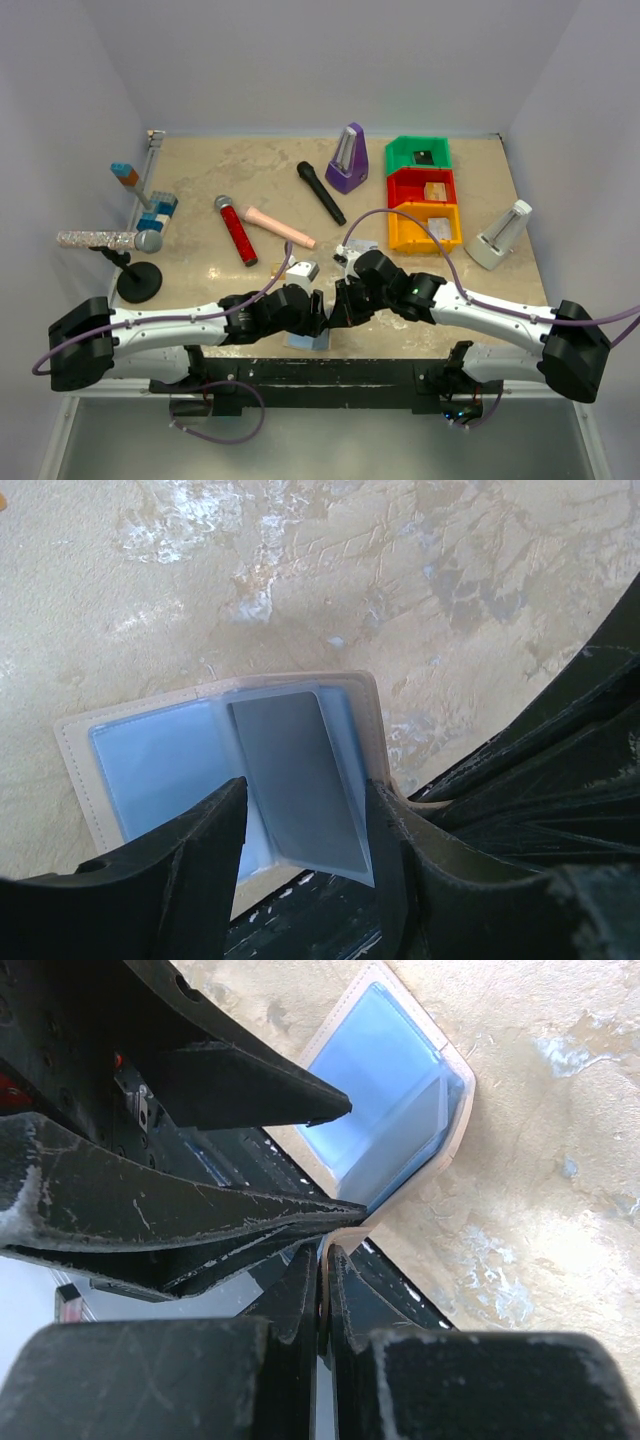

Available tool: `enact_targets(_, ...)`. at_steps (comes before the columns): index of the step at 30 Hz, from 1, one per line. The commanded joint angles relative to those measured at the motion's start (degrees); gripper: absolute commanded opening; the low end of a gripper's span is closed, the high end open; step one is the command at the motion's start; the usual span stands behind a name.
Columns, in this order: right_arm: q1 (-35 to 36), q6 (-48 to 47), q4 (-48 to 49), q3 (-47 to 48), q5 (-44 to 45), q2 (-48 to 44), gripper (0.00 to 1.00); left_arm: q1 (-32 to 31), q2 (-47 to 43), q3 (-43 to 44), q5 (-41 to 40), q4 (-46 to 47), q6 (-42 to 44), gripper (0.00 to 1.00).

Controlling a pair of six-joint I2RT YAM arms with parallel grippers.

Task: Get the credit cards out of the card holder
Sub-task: Remove the credit card from the card holder.

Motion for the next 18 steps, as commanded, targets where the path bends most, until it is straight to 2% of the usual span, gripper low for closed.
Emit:
enact_targets(1, 0.4, -0.5, 1.9, 2.1, -1.0, 0.0, 0.0, -0.6, 1.2, -0.2, 2.1, 3.7, 0.8, 0.55)
enact_targets(18, 0.4, -0.6, 1.6, 1.8, -0.6, -0.9, 0.0, -0.7, 3.1, 0.3, -1.0, -0.4, -0.2, 0.54)
